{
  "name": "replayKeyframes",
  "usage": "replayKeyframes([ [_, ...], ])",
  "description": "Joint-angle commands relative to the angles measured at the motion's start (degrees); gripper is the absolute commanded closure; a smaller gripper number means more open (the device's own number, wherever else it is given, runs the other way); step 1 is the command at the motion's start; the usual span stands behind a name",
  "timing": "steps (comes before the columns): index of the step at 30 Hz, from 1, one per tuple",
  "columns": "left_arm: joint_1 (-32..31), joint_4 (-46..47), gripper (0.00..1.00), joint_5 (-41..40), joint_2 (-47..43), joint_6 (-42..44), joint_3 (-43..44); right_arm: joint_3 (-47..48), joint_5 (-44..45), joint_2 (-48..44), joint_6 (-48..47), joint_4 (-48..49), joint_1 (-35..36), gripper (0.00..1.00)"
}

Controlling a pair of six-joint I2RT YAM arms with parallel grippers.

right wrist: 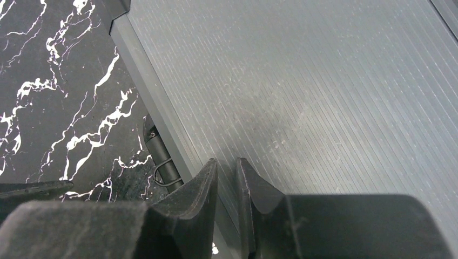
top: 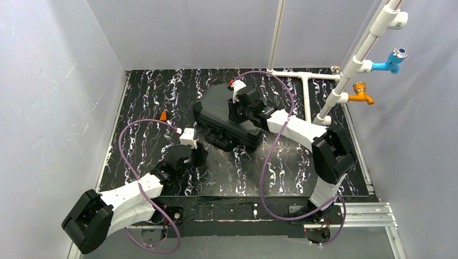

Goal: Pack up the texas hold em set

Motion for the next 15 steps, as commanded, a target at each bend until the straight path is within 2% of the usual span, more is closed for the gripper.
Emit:
replayKeyframes([
  [1,-0.1,-1.1,0.58,0.1,0.7,-1.3,-0.2,0.6,-1.8,2.2,1.2,-2.2,0.1,0.73],
  [15,-0.1,-0.4,0.69,-0.1,8.1,-2.0,3.3,-12.7,2.9,2.1,5.5,0.0,0.2,0.73],
])
